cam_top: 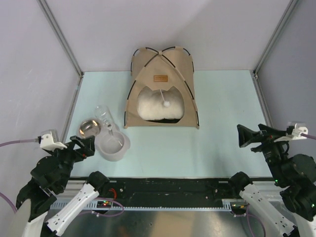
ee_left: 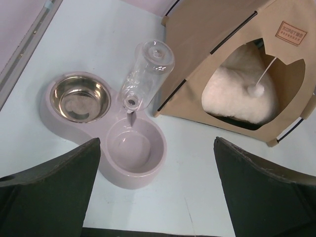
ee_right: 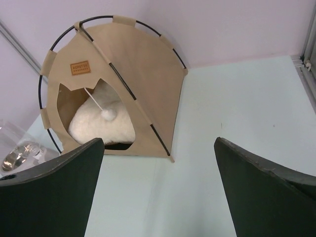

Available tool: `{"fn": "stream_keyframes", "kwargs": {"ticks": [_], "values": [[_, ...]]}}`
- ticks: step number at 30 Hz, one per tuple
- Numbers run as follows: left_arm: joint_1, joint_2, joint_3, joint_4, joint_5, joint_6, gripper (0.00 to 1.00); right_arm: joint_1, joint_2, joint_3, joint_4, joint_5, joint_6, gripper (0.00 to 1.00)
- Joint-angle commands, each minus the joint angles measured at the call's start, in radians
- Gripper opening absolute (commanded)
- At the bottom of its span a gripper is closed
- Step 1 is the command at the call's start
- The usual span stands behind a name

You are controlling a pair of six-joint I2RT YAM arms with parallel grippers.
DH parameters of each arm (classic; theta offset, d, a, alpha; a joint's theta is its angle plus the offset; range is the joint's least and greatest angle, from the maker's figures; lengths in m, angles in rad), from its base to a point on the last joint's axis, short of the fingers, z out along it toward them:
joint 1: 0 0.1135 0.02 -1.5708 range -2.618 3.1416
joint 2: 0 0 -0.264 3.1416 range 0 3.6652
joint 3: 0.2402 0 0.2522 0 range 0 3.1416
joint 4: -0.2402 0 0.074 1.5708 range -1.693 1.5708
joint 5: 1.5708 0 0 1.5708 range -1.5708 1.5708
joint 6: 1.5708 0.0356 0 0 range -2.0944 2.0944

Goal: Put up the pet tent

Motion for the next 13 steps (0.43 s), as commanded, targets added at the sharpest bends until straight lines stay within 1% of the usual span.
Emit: {"fn": "stream_keyframes", "kwargs": {"ticks": [1, 6, 13], "values": [[-0.001, -0.025, 0.033, -0.041, -0.037, -0.008, 1.00, -0.003, -0.047, 0.022, -0.038, 0.037, 0.007, 0.99], [-0.001, -0.054, 0.051, -0.066, -0.039, -0.001, 1.00, -0.003, -0.078, 0.023, -0.047, 0.065, 0.021, 0.99], [-0.001, -0.072, 0.073, -0.081, -0.042, 0.013, 1.00, -0.003, -0.067, 0.023, -0.066, 0.064, 0.053, 0.99]]}}
